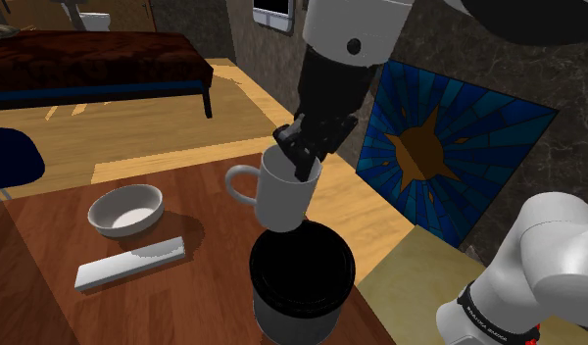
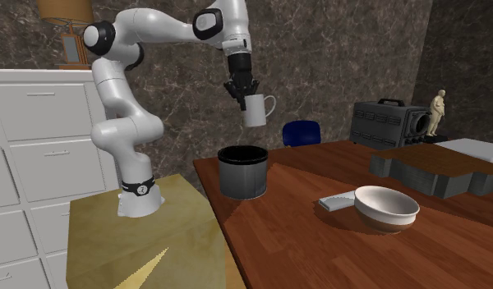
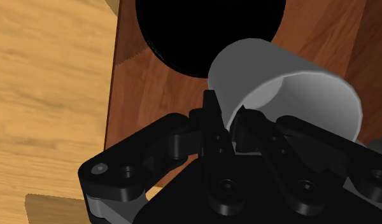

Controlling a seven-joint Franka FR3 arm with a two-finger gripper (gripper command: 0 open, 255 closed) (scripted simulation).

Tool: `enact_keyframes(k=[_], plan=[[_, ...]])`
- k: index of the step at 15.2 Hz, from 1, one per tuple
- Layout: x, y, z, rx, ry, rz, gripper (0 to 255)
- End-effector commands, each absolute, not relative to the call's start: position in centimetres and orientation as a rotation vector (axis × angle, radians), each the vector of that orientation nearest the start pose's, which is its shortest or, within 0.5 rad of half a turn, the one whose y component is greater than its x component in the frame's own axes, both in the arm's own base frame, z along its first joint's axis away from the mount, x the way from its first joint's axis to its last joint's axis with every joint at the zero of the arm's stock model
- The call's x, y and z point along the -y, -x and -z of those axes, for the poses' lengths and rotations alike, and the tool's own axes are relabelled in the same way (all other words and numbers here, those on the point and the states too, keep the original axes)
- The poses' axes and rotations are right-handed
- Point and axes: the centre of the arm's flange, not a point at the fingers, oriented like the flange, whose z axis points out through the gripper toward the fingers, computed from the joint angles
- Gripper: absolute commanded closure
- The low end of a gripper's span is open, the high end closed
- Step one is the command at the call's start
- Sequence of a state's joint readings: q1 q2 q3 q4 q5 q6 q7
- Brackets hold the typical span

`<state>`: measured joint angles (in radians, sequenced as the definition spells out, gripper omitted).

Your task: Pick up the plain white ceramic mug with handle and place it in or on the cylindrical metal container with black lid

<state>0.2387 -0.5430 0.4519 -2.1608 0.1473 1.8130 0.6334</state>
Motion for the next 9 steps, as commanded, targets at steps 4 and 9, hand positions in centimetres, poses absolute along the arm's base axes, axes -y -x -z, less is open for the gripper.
enact_keyframes(k=[4, 9], plan=[[-30.1, -27.5, -57.2, -0.014, 3.106, 0.264, 255], [-30.1, -27.5, -54.5, -0.014, 3.106, 0.264, 255]])
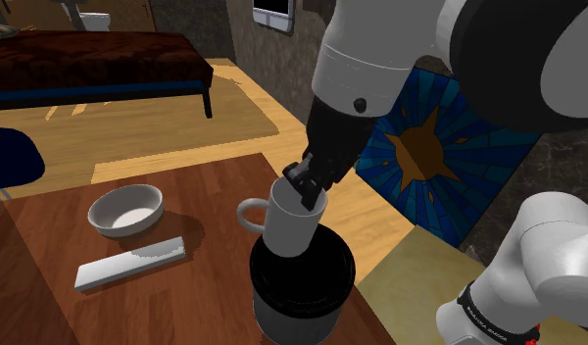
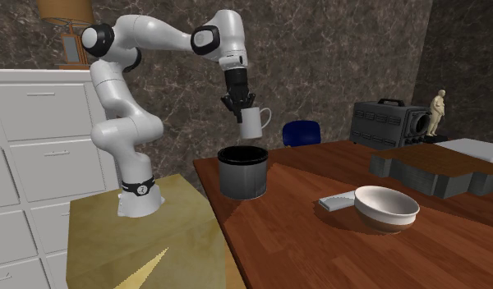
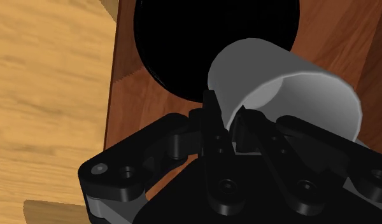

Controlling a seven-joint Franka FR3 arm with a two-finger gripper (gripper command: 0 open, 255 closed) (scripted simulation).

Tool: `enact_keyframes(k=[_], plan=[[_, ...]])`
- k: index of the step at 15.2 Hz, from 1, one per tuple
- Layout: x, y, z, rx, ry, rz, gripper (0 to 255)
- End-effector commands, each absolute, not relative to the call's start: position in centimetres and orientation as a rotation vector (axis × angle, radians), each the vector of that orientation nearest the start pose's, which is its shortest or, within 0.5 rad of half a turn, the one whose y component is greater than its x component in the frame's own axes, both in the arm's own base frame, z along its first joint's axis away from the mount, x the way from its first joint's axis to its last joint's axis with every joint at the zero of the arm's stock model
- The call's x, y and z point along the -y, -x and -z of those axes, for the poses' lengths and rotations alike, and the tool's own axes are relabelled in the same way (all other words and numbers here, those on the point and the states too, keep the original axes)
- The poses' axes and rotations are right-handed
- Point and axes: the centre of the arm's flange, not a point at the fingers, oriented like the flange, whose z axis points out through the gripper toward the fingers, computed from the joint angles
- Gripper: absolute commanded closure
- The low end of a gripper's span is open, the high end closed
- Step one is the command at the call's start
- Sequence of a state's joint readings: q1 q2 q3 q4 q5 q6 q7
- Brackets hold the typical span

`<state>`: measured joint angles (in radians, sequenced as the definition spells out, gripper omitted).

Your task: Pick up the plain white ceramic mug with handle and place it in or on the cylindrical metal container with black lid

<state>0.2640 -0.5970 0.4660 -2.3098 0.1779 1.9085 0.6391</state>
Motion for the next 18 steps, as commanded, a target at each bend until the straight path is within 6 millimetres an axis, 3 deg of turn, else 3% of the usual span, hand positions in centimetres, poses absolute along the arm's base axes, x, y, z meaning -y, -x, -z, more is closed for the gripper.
enact_keyframes(k=[1, 9, 17, 18], plan=[[-30.1, -27.5, -54.0, -0.014, 3.106, 0.264, 255], [-30.1, -27.5, -49.8, -0.014, 3.106, 0.264, 255], [-30.1, -27.5, -49.8, -0.014, 3.106, 0.264, 255], [-30.1, -27.5, -49.8, -0.014, 3.106, 0.264, 0]])
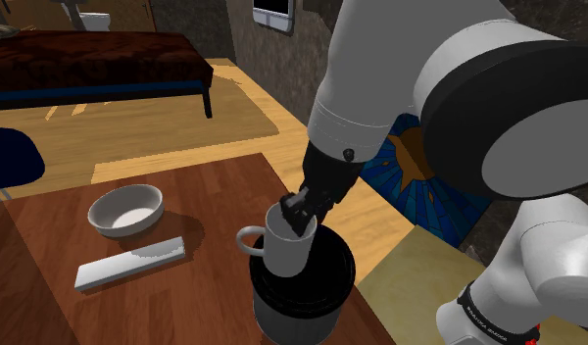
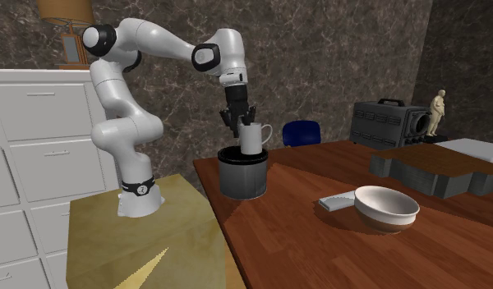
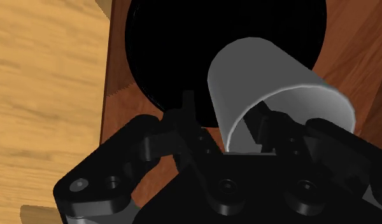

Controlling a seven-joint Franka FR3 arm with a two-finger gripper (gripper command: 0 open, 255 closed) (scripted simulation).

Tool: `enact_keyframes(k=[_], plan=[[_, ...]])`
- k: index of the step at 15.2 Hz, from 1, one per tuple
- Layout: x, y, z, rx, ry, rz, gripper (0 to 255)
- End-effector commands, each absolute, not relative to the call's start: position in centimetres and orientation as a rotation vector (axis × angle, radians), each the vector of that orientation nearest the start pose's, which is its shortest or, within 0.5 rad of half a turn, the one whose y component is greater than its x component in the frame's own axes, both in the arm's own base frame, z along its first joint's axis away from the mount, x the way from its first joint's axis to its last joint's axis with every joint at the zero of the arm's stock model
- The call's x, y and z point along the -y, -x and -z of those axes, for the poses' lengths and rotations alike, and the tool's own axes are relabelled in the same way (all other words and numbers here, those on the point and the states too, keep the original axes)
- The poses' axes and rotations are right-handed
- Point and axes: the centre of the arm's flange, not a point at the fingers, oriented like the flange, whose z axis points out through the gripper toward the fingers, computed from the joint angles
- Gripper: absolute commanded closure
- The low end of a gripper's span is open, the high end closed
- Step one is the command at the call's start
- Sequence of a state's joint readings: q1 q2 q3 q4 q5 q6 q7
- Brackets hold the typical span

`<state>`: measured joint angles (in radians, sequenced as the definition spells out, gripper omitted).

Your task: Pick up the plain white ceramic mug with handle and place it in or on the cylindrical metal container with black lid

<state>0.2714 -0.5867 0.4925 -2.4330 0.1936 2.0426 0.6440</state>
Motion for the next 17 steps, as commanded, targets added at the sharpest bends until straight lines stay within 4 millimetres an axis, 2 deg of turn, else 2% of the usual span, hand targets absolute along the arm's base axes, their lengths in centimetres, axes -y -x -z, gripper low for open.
enact_keyframes(k=[1, 5, 9, 17], plan=[[-30.1, -27.5, -49.8, -0.014, 3.106, 0.264, 0], [-30.1, -27.5, -49.8, -0.014, 3.106, 0.264, 0], [-29.9, -26.7, -54.8, -0.014, 3.106, 0.264, 0], [-29.9, -26.7, -54.8, -0.014, 3.106, 0.264, 0]])
